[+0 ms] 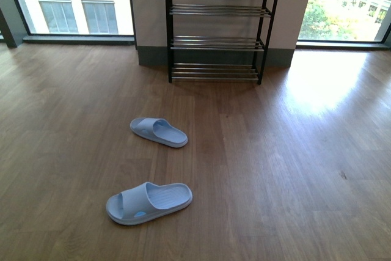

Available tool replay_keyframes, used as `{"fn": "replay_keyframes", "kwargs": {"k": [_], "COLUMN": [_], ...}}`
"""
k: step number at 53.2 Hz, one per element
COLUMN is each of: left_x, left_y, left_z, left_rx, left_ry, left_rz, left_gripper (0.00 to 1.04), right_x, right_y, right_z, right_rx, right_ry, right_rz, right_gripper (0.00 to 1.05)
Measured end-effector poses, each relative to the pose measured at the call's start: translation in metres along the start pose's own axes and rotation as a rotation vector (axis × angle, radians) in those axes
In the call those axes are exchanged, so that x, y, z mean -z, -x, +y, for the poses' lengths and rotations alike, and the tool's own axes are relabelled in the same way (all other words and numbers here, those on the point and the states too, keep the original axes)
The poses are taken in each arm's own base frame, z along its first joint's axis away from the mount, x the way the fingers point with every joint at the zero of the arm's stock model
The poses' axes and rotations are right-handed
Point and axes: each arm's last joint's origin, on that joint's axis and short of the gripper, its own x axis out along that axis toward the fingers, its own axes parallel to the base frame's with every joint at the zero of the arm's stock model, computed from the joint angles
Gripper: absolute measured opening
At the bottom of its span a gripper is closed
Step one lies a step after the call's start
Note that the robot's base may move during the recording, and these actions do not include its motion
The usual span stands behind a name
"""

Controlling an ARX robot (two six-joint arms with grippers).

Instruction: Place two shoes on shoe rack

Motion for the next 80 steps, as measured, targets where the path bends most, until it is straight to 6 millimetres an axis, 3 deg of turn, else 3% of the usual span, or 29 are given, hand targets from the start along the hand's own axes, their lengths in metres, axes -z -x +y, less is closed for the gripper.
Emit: {"fn": "replay_keyframes", "kwargs": {"k": [80], "left_x": [0.0000], "left_y": [0.0000], "left_z": [0.0000], "left_rx": [-0.002], "left_ry": [0.000], "left_rz": [0.000], "left_gripper": [0.95], "right_x": [0.0001], "right_y": [-0.0001], "right_z": [0.0000], "right_rx": [-0.001], "right_ry": [0.000], "right_rz": [0.001], "right_gripper": [0.96]}}
